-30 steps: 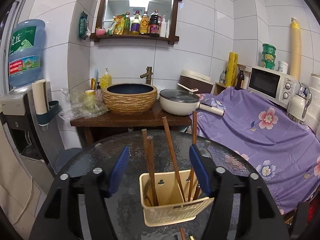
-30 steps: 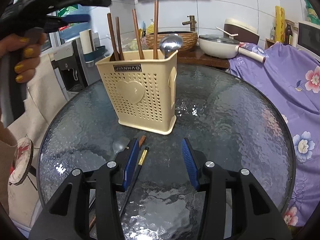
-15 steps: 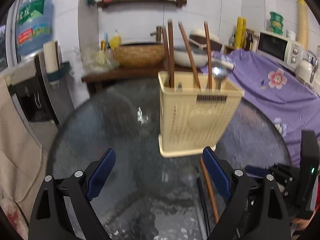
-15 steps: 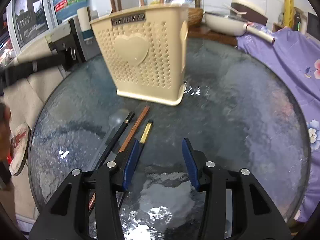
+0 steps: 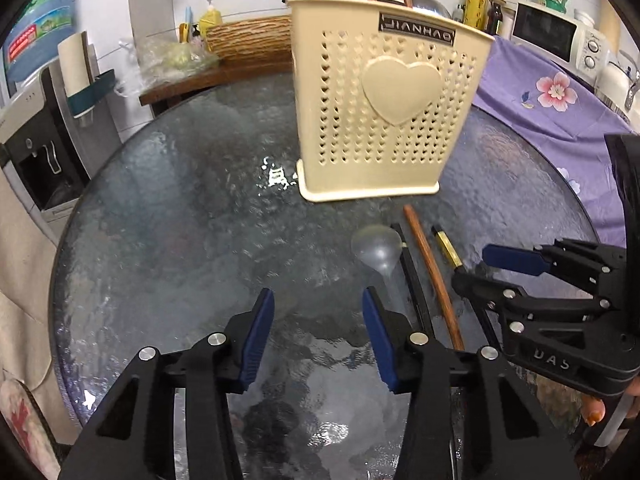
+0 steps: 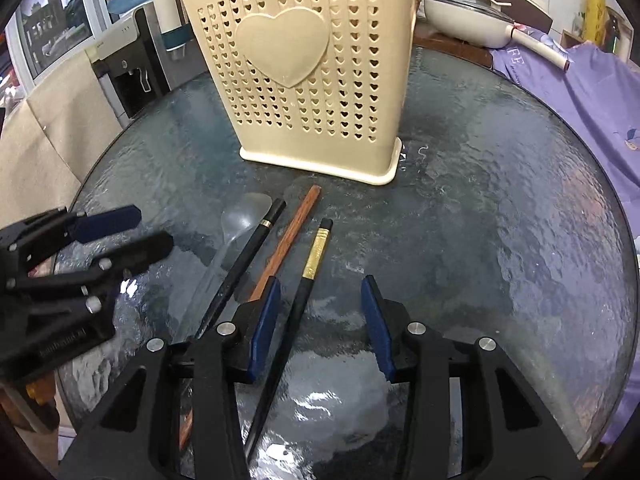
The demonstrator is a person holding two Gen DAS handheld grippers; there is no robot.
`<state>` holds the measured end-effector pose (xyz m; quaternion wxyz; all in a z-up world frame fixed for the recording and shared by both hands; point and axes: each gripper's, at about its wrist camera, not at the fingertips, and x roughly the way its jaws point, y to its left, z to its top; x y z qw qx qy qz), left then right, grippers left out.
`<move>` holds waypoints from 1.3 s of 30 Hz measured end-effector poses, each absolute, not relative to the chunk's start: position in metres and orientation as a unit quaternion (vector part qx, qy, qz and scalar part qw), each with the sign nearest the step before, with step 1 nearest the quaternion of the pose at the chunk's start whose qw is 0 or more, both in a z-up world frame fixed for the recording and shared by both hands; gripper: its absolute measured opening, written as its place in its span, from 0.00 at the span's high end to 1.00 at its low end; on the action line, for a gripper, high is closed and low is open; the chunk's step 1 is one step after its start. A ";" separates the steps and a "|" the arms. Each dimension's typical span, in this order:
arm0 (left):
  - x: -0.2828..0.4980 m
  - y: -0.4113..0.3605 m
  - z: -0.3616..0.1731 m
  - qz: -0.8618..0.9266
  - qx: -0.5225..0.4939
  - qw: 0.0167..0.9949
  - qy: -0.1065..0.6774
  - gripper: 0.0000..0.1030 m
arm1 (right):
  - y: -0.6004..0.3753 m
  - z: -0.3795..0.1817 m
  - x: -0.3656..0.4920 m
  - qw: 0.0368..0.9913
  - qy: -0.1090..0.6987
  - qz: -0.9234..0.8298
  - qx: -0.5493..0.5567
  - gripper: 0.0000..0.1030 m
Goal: Organize utensils
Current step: 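Close the right tool on the gold-tipped black chopstick while the left tool grasps the silver spoon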
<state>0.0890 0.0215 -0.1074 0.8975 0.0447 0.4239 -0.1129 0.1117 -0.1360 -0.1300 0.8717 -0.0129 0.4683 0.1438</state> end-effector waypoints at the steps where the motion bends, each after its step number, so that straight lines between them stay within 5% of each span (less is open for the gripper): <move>1: 0.089 0.021 -0.109 -0.114 0.044 0.897 0.425 0.57 | -0.134 -0.130 0.112 0.872 0.469 0.142 -0.014 0.60; 12: 0.091 -0.003 -0.114 -0.133 0.052 0.891 0.431 0.60 | -0.131 -0.130 0.111 0.879 0.461 0.112 -0.049 0.75; 39: 0.131 -0.019 -0.120 -0.137 0.087 0.879 0.449 0.65 | -0.132 -0.129 0.124 0.873 0.464 0.145 -0.045 0.75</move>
